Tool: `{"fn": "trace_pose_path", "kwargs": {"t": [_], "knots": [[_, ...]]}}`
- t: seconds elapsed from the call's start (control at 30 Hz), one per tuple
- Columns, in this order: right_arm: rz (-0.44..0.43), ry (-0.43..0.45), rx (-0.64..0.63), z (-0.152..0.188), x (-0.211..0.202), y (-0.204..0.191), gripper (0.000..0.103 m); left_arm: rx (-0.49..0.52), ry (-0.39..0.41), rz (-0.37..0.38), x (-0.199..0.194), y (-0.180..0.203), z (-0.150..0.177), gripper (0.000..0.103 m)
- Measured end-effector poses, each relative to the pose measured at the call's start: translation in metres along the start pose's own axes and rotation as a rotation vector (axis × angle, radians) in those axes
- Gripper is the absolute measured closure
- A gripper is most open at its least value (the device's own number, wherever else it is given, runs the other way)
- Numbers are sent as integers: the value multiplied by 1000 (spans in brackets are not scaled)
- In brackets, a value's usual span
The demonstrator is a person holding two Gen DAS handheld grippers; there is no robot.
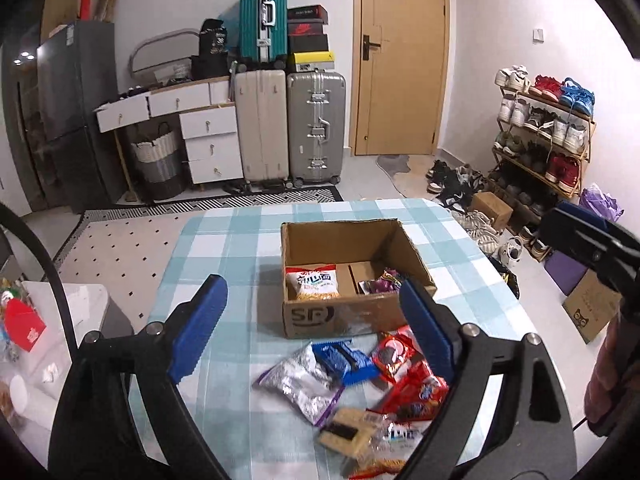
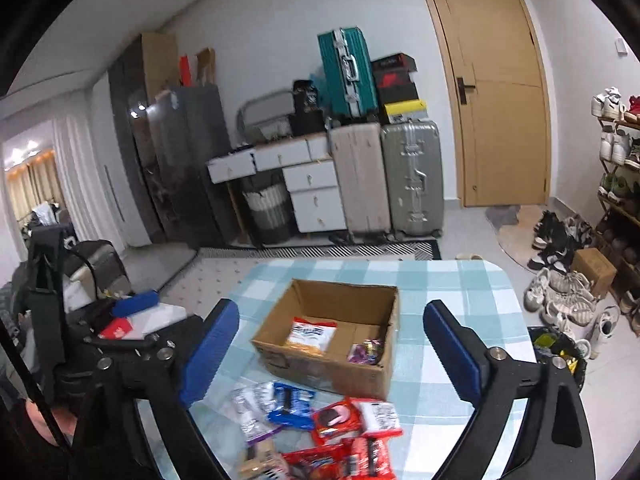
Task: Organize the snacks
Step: 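Move both grippers back toward the snack pile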
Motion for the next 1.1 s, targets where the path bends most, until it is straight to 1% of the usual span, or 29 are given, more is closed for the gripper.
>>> {"fn": "trace_pose_path", "kwargs": {"t": [0.17, 0.23, 0.3, 0.33, 0.37, 0.4, 0.47, 0.5, 0.53, 0.63, 0.73, 0.87, 0.93, 1.0, 1.1], "knots": [[-3, 3, -43, 3, -36, -24, 7, 3, 7, -10, -37, 5, 13, 16], [-19, 15, -49, 6, -52, -32, 7, 4, 27, -31, -53, 7, 18, 16], [-34, 30, -51, 11, -65, -38, 7, -1, 42, -27, -68, 8, 24, 15], [-39, 42, -51, 17, -75, -42, 7, -10, 49, -24, -76, 9, 27, 10], [-45, 48, -48, 21, -80, -44, 7, -16, 54, -22, -82, 8, 29, 3], [-52, 50, -43, 25, -83, -45, 6, -26, 66, -20, -90, 8, 32, 1], [-74, 60, -27, 36, -91, -48, 4, -36, 86, -13, -100, 4, 36, 1], [-94, 73, -18, 41, -96, -48, 2, -35, 92, -14, -106, 4, 40, 1], [-112, 93, -12, 48, -103, -49, 1, -36, 97, -18, -109, 3, 43, 1], [-112, 108, 8, 64, -108, -44, 0, -52, 115, -27, -116, -3, 52, 1], [-91, 123, 40, 79, -108, -36, 0, -80, 101, -11, -110, -11, 63, 1], [-31, 145, 8, 102, -105, -32, 0, -89, 51, 5, -84, -15, 87, 1], [-32, 133, 12, 112, -97, -30, 0, -93, 35, 12, -73, -14, 101, 1], [-45, 108, 30, 125, -86, -27, 0, -93, 4, 27, -58, -11, 116, 1], [-65, 63, 60, 145, -67, -21, 0, -89, -23, 33, -37, -7, 134, 1]]}}
Point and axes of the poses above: each gripper's, at about its wrist camera, not at the fingertips, and x roughly the way its jaws point, y to its right, z to its underside, the point moved 4 cm from there along x, roughly the way its jaws point, and after that the axes turned 5 degrees about -z, right-handed, at the moved point
